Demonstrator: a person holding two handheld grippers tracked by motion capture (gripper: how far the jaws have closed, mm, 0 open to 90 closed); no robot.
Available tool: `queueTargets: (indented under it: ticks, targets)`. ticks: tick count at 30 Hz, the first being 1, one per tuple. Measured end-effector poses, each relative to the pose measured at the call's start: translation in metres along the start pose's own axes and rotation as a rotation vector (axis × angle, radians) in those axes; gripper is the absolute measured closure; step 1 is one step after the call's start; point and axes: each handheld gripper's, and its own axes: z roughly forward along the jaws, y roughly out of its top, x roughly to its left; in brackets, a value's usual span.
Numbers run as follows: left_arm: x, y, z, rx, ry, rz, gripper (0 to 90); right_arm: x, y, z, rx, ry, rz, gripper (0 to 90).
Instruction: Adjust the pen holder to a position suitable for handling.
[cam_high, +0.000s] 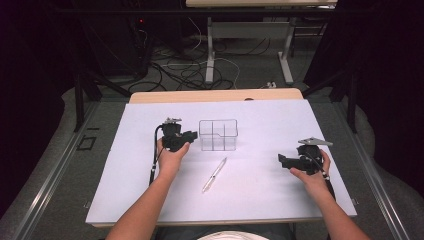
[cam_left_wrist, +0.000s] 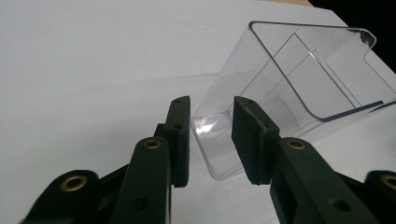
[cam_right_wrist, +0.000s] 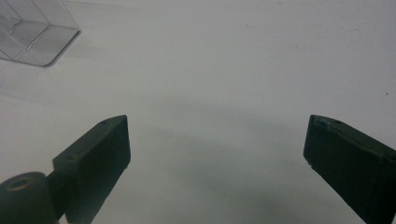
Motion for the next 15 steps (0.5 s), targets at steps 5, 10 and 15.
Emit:
queueTargets:
  ticks: [5, 10, 15]
  targets:
    - [0.002, -0.002, -0.003, -0.004, 0.008, -0.008, 61.4, -0.001, 0.0, 0.001, 0.003, 0.001, 0.003, 6.9]
    - [0.003, -0.002, -0.009, -0.003, -0.002, -0.015, 54.4, -0.001, 0.001, 0.003, 0.004, 0.004, -0.004, 6.9]
    - [0.002, 0.0, -0.012, 0.02, 0.002, -0.026, 48.4, 0.0, 0.001, 0.003, 0.004, 0.009, -0.008, 6.9]
